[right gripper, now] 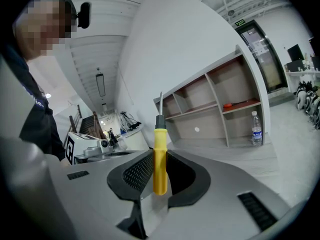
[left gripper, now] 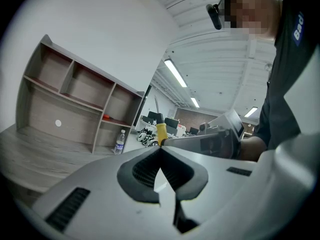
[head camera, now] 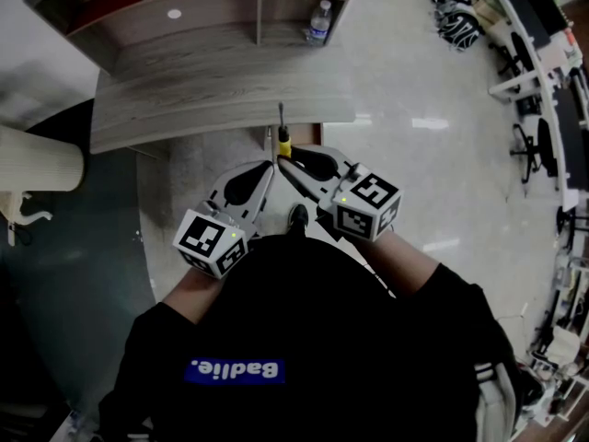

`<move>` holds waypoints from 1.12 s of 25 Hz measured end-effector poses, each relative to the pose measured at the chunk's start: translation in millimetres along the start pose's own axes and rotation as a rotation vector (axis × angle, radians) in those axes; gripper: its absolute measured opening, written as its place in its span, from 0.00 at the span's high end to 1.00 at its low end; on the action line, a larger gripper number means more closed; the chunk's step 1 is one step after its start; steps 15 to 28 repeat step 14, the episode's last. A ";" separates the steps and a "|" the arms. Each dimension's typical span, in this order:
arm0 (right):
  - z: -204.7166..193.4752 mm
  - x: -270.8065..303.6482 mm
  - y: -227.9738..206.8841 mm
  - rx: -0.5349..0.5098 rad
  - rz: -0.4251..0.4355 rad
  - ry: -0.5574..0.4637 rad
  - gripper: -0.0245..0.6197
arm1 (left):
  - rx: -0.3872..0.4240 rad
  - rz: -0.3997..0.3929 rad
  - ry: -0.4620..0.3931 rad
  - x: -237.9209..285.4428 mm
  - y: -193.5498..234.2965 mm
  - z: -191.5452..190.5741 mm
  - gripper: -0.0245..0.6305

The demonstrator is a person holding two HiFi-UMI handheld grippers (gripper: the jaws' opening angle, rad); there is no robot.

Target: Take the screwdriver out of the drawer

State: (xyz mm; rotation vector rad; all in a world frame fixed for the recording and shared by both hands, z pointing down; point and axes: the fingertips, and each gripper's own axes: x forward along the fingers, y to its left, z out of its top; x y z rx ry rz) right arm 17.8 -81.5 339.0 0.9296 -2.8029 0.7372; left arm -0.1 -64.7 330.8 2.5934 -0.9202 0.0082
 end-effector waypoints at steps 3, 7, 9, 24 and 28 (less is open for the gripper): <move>0.6 0.2 0.5 -0.002 0.004 -0.001 0.81 | 0.000 0.002 0.000 0.4 0.9 -0.3 0.96; 0.8 0.7 1.7 0.000 0.007 -0.001 0.81 | 0.000 0.005 -0.003 -0.5 1.7 0.9 0.96; 1.7 0.9 2.8 0.001 0.008 -0.003 0.81 | 0.001 0.006 -0.005 -1.6 1.8 1.5 0.96; 4.7 3.3 4.7 -0.002 0.014 -0.007 0.81 | 0.001 0.009 -0.007 -3.1 3.5 2.8 0.96; 4.7 3.3 4.7 -0.002 0.014 -0.007 0.81 | 0.001 0.009 -0.007 -3.1 3.5 2.8 0.96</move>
